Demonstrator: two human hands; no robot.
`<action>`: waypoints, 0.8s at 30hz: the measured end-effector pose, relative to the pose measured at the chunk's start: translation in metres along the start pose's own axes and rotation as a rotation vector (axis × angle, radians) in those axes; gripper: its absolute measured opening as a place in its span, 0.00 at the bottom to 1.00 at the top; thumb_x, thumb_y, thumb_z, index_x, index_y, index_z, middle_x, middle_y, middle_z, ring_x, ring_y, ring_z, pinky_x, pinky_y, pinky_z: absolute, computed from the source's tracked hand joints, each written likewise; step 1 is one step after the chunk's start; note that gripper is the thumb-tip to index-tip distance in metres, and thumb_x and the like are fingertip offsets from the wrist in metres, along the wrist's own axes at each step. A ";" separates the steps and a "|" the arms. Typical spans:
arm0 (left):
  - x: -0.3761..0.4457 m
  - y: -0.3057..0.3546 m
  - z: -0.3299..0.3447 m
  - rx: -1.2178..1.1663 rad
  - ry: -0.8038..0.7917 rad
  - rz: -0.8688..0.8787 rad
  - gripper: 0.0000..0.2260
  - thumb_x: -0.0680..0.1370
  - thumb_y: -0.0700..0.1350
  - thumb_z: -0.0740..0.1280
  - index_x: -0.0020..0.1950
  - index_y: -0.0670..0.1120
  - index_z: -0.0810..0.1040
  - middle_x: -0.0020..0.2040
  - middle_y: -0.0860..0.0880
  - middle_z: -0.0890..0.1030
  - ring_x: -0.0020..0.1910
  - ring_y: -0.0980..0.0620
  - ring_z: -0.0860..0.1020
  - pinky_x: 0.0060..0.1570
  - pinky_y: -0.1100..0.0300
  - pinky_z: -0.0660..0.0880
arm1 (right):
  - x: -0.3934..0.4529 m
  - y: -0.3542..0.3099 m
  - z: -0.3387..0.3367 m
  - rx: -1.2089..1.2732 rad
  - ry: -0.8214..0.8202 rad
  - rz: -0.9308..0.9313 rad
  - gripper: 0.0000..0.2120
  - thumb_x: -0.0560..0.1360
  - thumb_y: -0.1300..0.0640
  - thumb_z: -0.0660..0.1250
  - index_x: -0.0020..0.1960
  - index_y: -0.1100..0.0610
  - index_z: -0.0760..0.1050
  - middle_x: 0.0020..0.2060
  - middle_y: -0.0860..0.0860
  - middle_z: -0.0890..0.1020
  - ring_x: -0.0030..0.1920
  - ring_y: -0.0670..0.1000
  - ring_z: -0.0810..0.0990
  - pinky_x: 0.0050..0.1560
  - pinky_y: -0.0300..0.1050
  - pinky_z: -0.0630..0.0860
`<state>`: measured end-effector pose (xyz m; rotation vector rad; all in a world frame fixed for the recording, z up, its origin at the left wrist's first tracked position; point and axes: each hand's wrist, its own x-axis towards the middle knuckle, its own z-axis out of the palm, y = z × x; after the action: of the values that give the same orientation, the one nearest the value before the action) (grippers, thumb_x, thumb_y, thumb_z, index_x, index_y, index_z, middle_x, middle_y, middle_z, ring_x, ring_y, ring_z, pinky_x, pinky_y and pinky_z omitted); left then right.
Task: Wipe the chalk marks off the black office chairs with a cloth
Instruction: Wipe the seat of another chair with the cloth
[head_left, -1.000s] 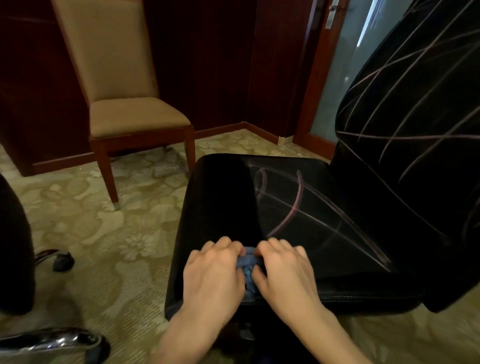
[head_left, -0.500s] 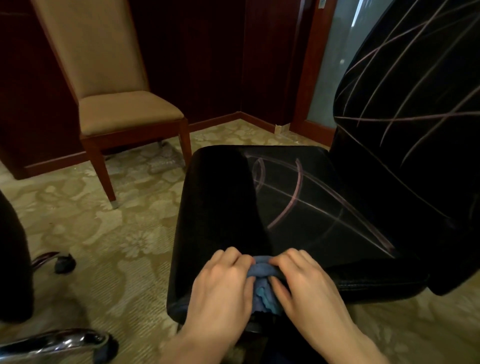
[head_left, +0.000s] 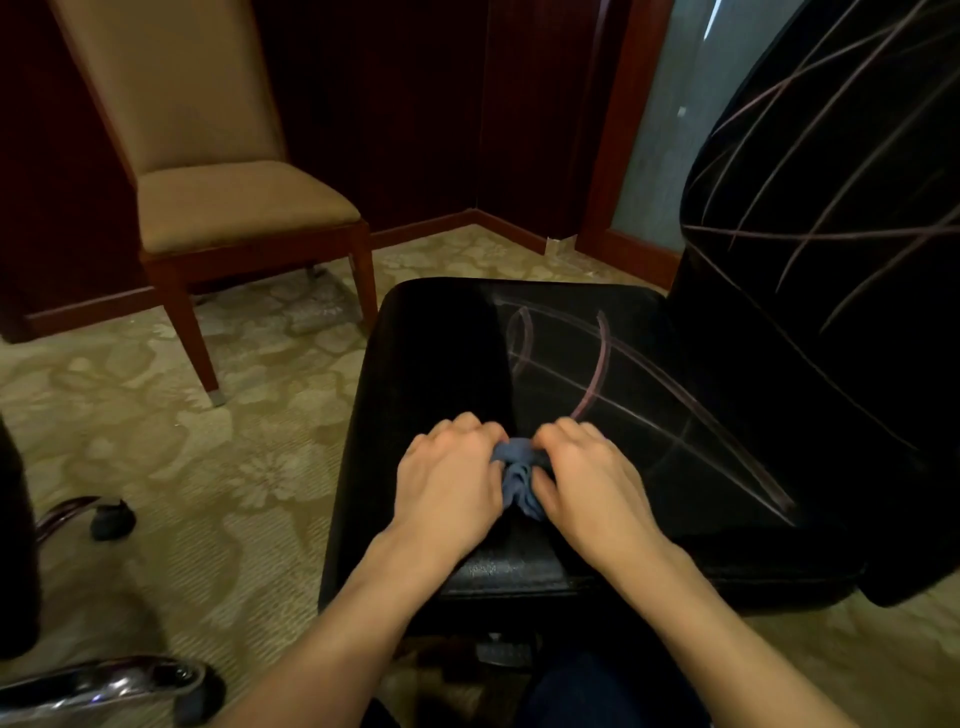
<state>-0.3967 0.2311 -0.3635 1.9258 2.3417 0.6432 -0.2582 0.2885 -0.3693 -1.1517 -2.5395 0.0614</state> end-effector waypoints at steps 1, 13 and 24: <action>-0.006 -0.002 -0.002 -0.002 -0.011 0.029 0.10 0.81 0.48 0.61 0.61 0.55 0.76 0.56 0.54 0.75 0.59 0.52 0.74 0.59 0.56 0.69 | -0.008 0.000 -0.002 0.010 0.002 -0.011 0.06 0.73 0.57 0.69 0.49 0.54 0.76 0.45 0.49 0.78 0.48 0.53 0.77 0.45 0.43 0.70; -0.072 0.013 0.004 -0.088 0.005 0.081 0.06 0.75 0.49 0.65 0.50 0.58 0.75 0.44 0.60 0.72 0.45 0.59 0.72 0.47 0.62 0.65 | -0.080 0.000 -0.006 0.141 0.107 -0.065 0.05 0.71 0.54 0.67 0.45 0.50 0.72 0.40 0.44 0.73 0.42 0.46 0.73 0.41 0.39 0.72; 0.035 -0.002 0.004 0.094 0.047 0.074 0.07 0.78 0.45 0.63 0.56 0.52 0.74 0.53 0.52 0.77 0.55 0.50 0.76 0.57 0.56 0.69 | 0.029 0.006 0.006 -0.067 -0.041 -0.022 0.11 0.66 0.59 0.75 0.45 0.56 0.75 0.42 0.52 0.78 0.43 0.55 0.78 0.41 0.47 0.75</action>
<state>-0.4052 0.2647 -0.3600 2.0672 2.3793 0.5997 -0.2735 0.3149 -0.3672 -1.1584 -2.6081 -0.0051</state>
